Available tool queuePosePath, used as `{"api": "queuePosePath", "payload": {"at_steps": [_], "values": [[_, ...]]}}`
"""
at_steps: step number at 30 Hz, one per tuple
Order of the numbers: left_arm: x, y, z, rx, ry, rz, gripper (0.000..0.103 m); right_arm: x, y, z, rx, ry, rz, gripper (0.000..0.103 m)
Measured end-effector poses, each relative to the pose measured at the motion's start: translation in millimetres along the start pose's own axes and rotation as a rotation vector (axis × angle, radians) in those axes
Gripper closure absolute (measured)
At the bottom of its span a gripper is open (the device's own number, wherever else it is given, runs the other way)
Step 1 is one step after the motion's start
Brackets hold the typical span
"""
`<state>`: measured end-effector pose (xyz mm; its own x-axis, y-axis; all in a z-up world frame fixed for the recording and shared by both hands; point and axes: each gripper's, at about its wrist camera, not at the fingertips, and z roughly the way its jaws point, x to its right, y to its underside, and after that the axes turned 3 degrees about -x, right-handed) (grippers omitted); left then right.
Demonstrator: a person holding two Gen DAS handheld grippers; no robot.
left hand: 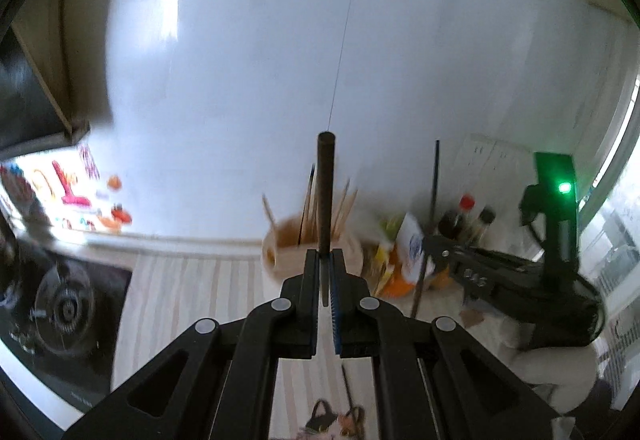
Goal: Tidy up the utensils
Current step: 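Lift both dark chopsticks and carry them above the beige holder, then open both tools to drop the dark chopsticks into the holder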
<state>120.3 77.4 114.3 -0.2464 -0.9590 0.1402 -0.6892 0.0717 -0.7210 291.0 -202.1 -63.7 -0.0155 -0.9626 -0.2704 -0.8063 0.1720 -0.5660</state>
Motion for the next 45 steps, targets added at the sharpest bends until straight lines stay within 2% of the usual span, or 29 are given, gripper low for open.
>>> {"api": "queuePosePath", "payload": {"at_steps": [4, 7, 12, 16, 21, 26, 27, 29, 32, 33, 34, 35, 37, 38, 39, 41, 42, 43, 45], "values": [[5, -31, -3, 0.057, -0.022, 0.019, 0.101, -9, -36, -10, 0.073, -0.019, -0.003, 0.097], [3, -50, 12, 0.060, -0.039, 0.024, 0.101, -17, -60, -11, 0.123, -0.028, 0.010, 0.097], [-7, -70, 57, -0.001, -0.070, 0.033, 0.101, -27, -88, 5, 0.228, -0.040, 0.024, 0.097], [-20, -72, 93, -0.068, -0.084, 0.010, 0.101, -32, -100, 26, 0.311, -0.036, 0.015, 0.097], [-34, -69, 121, -0.130, -0.082, -0.036, 0.101, -41, -106, 56, 0.361, -0.043, -0.018, 0.097], [-43, -64, 136, -0.185, -0.072, -0.070, 0.099, -45, -106, 78, 0.357, -0.041, -0.053, 0.097], [-45, -64, 137, -0.192, -0.084, -0.086, 0.096, -45, -106, 82, 0.352, -0.039, -0.058, 0.097], [-47, -63, 136, -0.208, -0.099, -0.108, 0.096, -44, -104, 88, 0.336, -0.034, -0.068, 0.097], [-43, -63, 124, -0.182, -0.111, -0.120, 0.096, -41, -103, 94, 0.282, -0.050, -0.075, 0.096], [-41, -64, 119, -0.167, -0.126, -0.116, 0.095, -40, -103, 93, 0.268, -0.066, -0.075, 0.091], [-39, -64, 112, -0.151, -0.141, -0.112, 0.088, -38, -102, 92, 0.262, -0.069, -0.074, 0.082], [-37, -64, 105, -0.136, -0.155, -0.111, 0.081, -37, -101, 88, 0.258, -0.070, -0.070, 0.079], [-35, -63, 91, -0.106, -0.178, -0.118, 0.035, -31, -98, 76, 0.259, -0.070, -0.062, 0.077], [-35, -61, 86, -0.092, -0.184, -0.125, 0.027, -29, -96, 69, 0.259, -0.065, -0.058, 0.075], [-35, -58, 80, -0.078, -0.193, -0.131, 0.020, -26, -94, 64, 0.254, -0.052, -0.052, 0.072], [-37, -48, 73, -0.069, -0.213, -0.146, 0.019, -15, -85, 50, 0.247, -0.031, -0.025, 0.070], [-38, -40, 71, -0.074, -0.225, -0.154, 0.013, -11, -79, 45, 0.237, -0.004, -0.016, 0.067], [-40, -34, 71, -0.077, -0.232, -0.157, 0.000, -8, -73, 42, 0.231, 0.012, -0.006, 0.063], [-38, -14, 72, -0.081, -0.265, -0.150, 0.000, 5, -60, 32, 0.214, 0.048, 0.020, 0.057]]}}
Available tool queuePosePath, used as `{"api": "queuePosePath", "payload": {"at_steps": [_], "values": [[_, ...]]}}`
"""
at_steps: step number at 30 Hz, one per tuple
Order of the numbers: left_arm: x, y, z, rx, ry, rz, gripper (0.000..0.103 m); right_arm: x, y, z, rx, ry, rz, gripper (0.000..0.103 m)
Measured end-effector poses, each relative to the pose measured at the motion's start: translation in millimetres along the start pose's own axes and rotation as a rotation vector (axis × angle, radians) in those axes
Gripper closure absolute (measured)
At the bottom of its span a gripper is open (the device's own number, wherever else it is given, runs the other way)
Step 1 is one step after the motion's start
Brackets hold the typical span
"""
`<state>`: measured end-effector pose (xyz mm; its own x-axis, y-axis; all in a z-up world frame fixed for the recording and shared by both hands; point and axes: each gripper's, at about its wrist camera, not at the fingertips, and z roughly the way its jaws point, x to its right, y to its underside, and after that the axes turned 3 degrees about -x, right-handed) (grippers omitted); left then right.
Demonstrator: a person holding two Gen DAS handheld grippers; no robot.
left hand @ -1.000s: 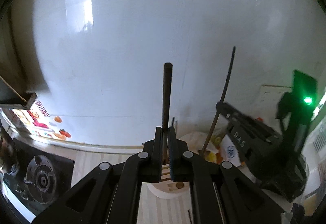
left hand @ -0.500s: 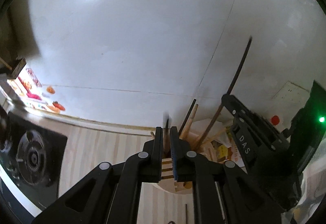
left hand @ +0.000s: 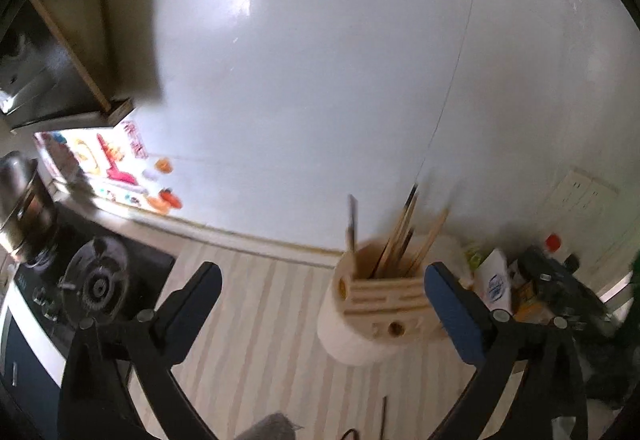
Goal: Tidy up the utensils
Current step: 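Open both tools to drop the dark chopsticks into the holder, then grasp a dark chopstick with the left tool while the right tool grasps a light one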
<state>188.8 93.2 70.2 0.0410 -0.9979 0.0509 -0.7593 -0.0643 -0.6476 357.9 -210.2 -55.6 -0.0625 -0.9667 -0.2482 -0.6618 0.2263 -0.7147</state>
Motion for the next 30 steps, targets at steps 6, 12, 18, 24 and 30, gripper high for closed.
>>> {"api": "queuePosePath", "payload": {"at_steps": [6, 12, 18, 24, 30], "values": [[13, 57, 31, -0.131, -0.013, 0.040, 0.000, 44, 53, -20, -0.087, 0.088, 0.056, 0.039], [43, 122, 64, -0.264, -0.021, 0.112, 0.000, 96, 120, -16, -0.218, 0.176, 0.107, 0.039], [78, 186, 102, -0.413, -0.021, 0.189, 0.000, 144, 181, 0, -0.378, 0.232, 0.129, 0.039], [106, 234, 132, -0.535, -0.016, 0.237, 0.001, 170, 228, 21, -0.519, 0.269, 0.105, 0.039], [119, 256, 151, -0.591, -0.031, 0.254, 0.013, 181, 265, 42, -0.645, 0.277, 0.063, 0.039]]}}
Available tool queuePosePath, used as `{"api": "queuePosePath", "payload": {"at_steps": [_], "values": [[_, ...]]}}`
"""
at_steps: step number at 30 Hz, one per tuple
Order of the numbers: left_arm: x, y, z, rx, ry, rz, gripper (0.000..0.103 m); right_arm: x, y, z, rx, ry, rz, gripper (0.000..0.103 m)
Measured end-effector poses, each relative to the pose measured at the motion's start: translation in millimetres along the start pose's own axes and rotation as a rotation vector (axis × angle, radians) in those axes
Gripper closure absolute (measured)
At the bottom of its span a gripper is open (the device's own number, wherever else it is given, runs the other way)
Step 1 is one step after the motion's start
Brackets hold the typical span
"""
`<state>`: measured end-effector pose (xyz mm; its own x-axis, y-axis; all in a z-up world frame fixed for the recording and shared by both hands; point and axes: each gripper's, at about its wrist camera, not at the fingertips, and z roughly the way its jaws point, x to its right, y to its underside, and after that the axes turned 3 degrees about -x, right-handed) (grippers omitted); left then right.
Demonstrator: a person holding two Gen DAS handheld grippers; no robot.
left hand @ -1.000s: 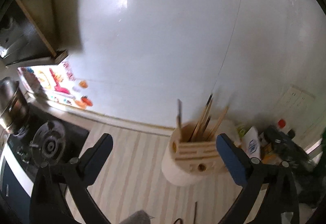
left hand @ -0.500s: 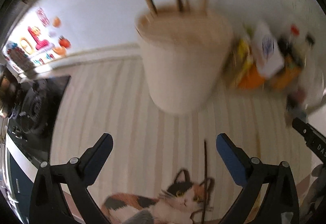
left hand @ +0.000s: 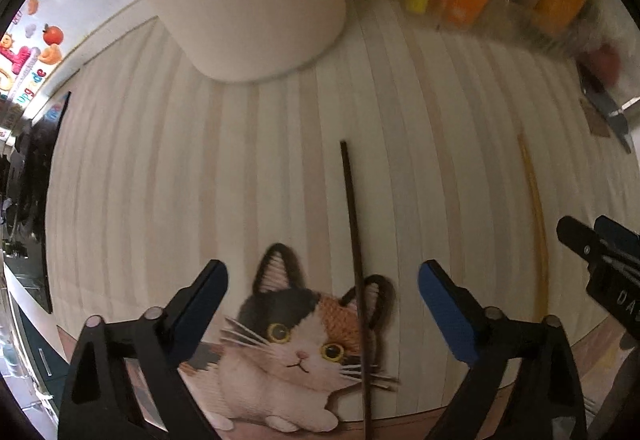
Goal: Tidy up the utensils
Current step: 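Grasp a dark chopstick with the left tool while the right tool grasps a light one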
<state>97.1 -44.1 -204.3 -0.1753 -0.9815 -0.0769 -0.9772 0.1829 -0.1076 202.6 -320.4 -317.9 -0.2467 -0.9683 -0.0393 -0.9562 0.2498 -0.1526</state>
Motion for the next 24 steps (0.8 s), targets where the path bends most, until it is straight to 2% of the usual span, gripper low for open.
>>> {"api": "queuePosePath", "payload": {"at_steps": [5, 8, 10, 14, 16, 17, 20, 22, 24], "values": [[6, 3, 10, -0.015, 0.003, -0.006, 0.019, -1, 10, 15, -0.055, 0.020, -0.032, 0.039], [12, 2, 18, -0.030, 0.012, -0.011, 0.036, 1, 16, 23, -0.080, 0.025, -0.042, 0.039], [16, 2, 22, -0.038, 0.006, -0.017, 0.052, 2, 19, 28, -0.093, 0.023, -0.048, 0.039], [18, 4, 25, -0.031, 0.023, -0.026, 0.073, 2, 25, 34, -0.114, 0.026, -0.060, 0.039], [20, 4, 25, -0.030, 0.020, -0.019, 0.099, 1, 28, 38, -0.125, 0.033, -0.069, 0.042], [20, 4, 25, -0.030, 0.016, -0.015, 0.099, 0, 29, 40, -0.132, 0.038, -0.075, 0.042], [18, 6, 27, -0.026, 0.019, -0.011, 0.099, -6, 33, 40, -0.118, 0.050, -0.094, 0.055], [10, 8, 28, -0.029, 0.019, -0.014, 0.099, -10, 36, 39, -0.114, 0.050, -0.092, 0.080], [-3, 9, 28, -0.035, 0.021, -0.025, 0.099, -13, 39, 38, -0.118, 0.048, -0.073, 0.093]]}}
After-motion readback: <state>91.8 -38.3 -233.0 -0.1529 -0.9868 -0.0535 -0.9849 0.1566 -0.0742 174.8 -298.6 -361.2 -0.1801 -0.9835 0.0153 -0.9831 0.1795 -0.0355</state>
